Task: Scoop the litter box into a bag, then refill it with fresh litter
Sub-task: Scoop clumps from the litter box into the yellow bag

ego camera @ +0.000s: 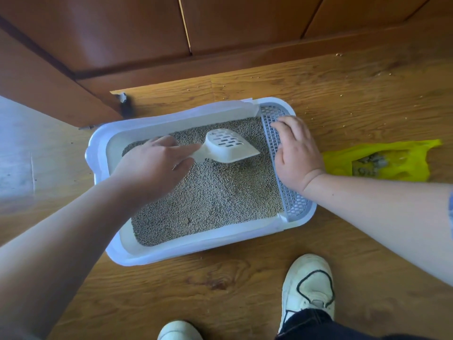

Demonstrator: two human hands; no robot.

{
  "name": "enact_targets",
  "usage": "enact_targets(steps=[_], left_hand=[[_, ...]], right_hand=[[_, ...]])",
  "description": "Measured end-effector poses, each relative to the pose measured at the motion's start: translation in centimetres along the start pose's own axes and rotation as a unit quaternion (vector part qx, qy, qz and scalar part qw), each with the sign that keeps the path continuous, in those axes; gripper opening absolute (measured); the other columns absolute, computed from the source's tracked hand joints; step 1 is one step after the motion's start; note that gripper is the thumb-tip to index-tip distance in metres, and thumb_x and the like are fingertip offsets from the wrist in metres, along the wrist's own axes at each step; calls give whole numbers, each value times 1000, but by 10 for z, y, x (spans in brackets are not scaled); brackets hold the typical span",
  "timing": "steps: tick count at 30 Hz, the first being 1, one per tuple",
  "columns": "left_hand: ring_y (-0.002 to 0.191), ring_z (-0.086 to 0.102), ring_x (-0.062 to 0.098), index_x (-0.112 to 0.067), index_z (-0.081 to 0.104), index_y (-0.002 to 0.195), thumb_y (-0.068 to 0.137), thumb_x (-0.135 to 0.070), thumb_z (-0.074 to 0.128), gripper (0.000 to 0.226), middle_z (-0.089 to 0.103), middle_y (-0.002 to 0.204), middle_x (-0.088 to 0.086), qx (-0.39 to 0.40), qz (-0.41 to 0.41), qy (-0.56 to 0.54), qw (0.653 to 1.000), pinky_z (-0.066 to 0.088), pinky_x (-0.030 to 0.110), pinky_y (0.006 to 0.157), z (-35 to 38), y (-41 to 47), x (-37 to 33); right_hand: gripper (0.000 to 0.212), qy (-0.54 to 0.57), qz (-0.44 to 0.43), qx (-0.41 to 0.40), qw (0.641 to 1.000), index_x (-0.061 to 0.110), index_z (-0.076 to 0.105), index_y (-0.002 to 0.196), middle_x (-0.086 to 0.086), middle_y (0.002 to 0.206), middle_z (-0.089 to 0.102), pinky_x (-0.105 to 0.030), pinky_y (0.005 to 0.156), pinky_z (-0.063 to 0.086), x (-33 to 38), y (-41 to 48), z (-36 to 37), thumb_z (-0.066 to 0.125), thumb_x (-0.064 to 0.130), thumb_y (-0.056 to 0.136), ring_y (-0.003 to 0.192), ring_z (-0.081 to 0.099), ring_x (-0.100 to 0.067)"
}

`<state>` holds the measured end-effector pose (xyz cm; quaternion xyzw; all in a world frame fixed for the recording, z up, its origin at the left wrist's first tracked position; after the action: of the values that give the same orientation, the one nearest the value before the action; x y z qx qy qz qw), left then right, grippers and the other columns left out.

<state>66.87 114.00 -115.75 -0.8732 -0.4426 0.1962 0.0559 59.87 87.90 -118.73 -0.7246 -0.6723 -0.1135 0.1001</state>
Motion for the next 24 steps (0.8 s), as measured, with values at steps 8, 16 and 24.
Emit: enact_targets(steps=[8,16,24], left_hand=[[79,64,32,-31,65,118,91,-31,60,27,60,98,0,-18,31,50,998,51,35,60,14,3,-9],[70,60,22,-38,59,118,96,-36,54,23,52,94,-5,4,32,4,999,56,36,59,28,34,-52],[68,59,18,-37,60,106,99,-32,48,15,57,75,-9,90,-79,26,993,48,28,56,36,43,-50]], right_hand=[[51,-6,-3,2,1000,5,49,133,-12,136,44,-38,119,26,1,0,1,42,7,83,134,38,-29],[52,-4,-4,15,1000,5,48,133,-12,137,44,-40,118,28,0,1,0,40,10,82,135,37,-30],[53,-2,-3,24,1000,6,48,133,-12,138,43,-41,118,27,-1,0,1,38,12,82,136,36,-29]])
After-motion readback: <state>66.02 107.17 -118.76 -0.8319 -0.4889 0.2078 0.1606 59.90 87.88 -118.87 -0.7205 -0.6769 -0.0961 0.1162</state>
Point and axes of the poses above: each hand's wrist, its own y-axis towards the middle knuckle, its own z-axis out of the palm, x = y × z, the point moved 7 cm from there along y, towards the middle knuckle
